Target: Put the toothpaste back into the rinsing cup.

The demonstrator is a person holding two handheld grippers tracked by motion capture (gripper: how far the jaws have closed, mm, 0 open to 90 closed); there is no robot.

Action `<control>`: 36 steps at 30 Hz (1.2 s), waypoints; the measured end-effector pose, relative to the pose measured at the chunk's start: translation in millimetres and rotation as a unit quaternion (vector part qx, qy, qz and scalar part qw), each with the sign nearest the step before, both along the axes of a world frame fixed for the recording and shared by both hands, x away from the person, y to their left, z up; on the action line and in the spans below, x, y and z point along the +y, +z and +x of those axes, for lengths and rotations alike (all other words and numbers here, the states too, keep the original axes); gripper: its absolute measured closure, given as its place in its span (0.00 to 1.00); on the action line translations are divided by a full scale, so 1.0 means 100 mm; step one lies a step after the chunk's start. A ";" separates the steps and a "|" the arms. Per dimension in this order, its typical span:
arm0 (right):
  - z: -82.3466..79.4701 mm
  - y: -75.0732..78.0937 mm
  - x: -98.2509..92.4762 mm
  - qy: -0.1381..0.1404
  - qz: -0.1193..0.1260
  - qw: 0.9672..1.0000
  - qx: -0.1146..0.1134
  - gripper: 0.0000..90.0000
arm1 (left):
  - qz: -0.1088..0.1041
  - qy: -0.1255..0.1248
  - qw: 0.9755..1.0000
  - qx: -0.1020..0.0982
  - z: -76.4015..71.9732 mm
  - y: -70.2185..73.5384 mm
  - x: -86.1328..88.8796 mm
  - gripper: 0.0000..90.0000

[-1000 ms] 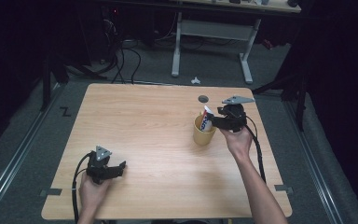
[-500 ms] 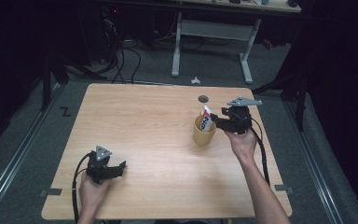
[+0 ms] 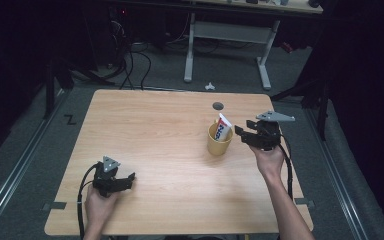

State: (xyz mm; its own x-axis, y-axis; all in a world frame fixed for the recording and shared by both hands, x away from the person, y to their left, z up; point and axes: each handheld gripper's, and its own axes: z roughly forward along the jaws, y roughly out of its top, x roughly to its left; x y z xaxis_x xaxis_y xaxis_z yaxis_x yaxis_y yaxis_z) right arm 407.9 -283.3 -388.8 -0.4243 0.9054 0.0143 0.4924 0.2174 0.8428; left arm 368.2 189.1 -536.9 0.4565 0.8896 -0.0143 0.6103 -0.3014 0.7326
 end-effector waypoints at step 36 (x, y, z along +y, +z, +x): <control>-0.41 -0.09 -0.30 -0.007 0.020 0.999 -0.027 0.51 | 0.000 0.000 1.000 0.000 0.00 0.00 0.00 0.21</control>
